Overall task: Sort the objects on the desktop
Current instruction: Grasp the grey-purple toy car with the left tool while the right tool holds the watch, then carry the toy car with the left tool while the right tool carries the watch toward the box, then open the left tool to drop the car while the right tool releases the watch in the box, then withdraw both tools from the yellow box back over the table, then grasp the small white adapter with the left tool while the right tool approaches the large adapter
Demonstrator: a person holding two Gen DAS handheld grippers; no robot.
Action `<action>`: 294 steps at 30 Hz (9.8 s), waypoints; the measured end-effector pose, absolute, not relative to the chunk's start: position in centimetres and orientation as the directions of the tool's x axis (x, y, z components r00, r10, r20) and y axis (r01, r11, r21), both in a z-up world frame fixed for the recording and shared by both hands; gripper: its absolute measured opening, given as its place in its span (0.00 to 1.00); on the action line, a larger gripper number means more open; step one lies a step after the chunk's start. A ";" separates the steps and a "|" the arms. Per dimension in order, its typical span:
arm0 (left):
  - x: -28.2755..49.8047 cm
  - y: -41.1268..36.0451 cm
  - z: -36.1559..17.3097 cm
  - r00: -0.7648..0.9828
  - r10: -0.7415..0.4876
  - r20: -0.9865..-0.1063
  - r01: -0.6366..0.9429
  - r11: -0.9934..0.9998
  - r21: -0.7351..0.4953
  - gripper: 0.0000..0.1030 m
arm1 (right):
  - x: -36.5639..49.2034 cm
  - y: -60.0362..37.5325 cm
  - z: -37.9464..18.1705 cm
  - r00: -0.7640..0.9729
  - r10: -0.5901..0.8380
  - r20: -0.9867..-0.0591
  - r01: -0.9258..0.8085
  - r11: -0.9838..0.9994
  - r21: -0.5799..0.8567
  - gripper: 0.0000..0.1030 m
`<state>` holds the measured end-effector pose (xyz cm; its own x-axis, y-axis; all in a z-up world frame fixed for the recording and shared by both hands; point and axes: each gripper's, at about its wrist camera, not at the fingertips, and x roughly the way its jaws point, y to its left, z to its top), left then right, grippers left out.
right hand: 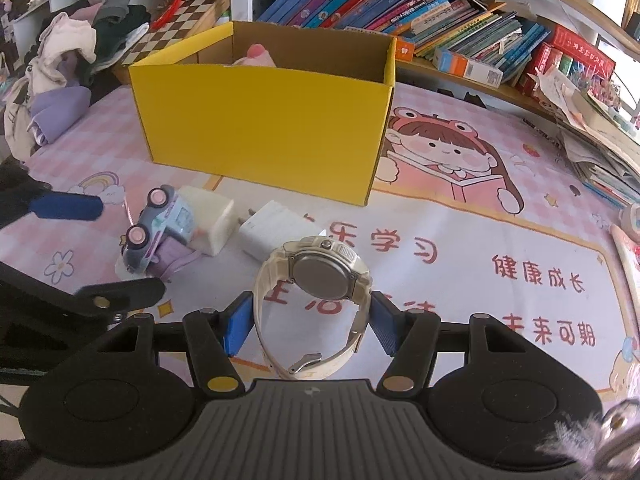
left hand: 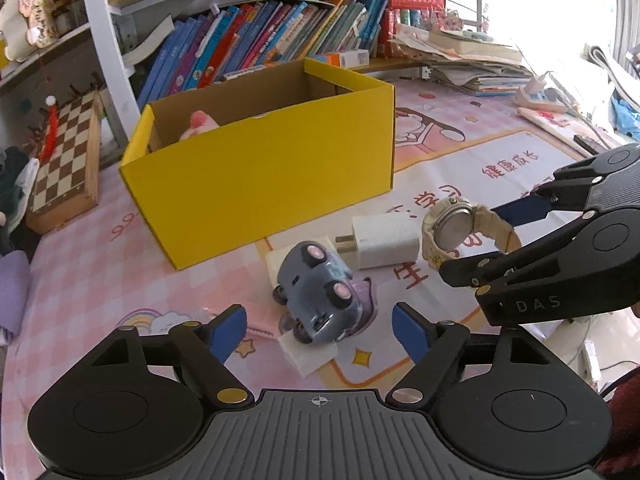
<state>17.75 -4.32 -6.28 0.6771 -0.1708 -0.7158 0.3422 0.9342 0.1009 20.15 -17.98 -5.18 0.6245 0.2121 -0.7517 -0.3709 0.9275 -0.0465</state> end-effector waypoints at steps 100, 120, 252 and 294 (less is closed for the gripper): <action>33.0 -1.0 1.2 0.790 -0.068 -0.610 0.252 0.942 0.222 0.42 | 39.9 -12.4 3.9 0.663 0.423 -0.618 -0.628 0.763 -0.151 0.57; 39.4 -2.8 -3.5 0.589 -0.130 -0.798 0.377 0.917 0.129 0.42 | 49.1 -6.8 -1.5 0.503 0.270 -0.821 -0.715 0.664 -0.220 0.57; 14.0 2.1 -5.5 0.676 -0.132 -0.725 0.255 0.965 0.061 0.93 | 16.4 -14.6 -4.6 0.641 0.212 -0.737 -0.394 0.916 -0.080 0.98; 19.5 -1.9 -8.0 0.584 -0.162 -0.796 0.271 0.963 0.002 0.54 | 23.4 -15.7 -5.4 0.583 0.283 -0.762 -0.521 0.850 -0.082 0.77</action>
<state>19.51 -1.89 -8.03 0.5836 -0.1624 -0.7957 0.2708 0.9626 0.0022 23.35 -15.65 -5.45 0.5825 0.2832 -0.7619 -0.5207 0.8498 -0.0822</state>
